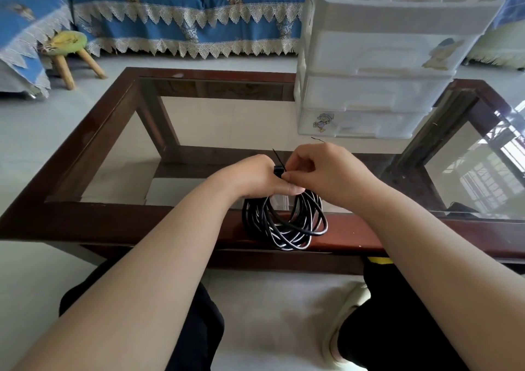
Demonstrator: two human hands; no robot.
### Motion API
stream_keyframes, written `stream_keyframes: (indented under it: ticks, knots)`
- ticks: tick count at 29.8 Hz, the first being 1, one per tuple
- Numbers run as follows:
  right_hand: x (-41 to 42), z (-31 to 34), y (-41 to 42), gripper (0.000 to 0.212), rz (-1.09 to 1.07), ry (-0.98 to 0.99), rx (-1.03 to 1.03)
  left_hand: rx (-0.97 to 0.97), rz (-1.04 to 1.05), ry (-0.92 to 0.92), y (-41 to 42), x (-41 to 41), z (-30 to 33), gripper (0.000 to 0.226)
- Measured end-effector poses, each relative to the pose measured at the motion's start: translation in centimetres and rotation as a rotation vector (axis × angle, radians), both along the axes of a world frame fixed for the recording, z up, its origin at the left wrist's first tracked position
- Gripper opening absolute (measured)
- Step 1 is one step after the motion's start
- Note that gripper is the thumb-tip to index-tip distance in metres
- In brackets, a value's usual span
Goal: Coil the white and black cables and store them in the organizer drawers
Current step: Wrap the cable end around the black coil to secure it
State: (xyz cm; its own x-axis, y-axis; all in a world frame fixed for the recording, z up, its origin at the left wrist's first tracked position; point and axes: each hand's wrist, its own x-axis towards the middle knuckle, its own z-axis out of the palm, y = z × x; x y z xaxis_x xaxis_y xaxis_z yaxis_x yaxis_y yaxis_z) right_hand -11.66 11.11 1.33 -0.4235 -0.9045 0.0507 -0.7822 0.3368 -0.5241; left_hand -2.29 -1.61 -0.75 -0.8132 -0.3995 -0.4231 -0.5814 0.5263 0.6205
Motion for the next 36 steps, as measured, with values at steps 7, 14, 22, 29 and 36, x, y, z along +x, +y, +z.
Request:
stream_keyframes:
  ticks: [7,14,22,29,36]
  knots:
    - [-1.6,-0.3,0.0,0.01,0.149,-0.279,0.004,0.08,-0.032,-0.002,0.5,0.8,0.4,0.045]
    - [-1.3,-2.2,0.8,0.015,0.127,-0.315,-0.006,0.159,-0.024,0.022,0.8,1.5,0.7,0.04]
    - [-1.5,-1.9,1.5,0.03,0.203,-0.416,0.227,0.096,-0.139,-0.04,2.0,2.2,0.6,0.04]
    - [-0.4,-2.5,1.9,0.028,0.129,-0.488,0.075,0.098,-0.033,0.058,2.2,2.4,0.7,0.028]
    - [0.8,-4.0,2.4,0.016,0.065,-0.39,-0.115,0.378,0.093,0.123,2.9,2.7,0.3,0.009]
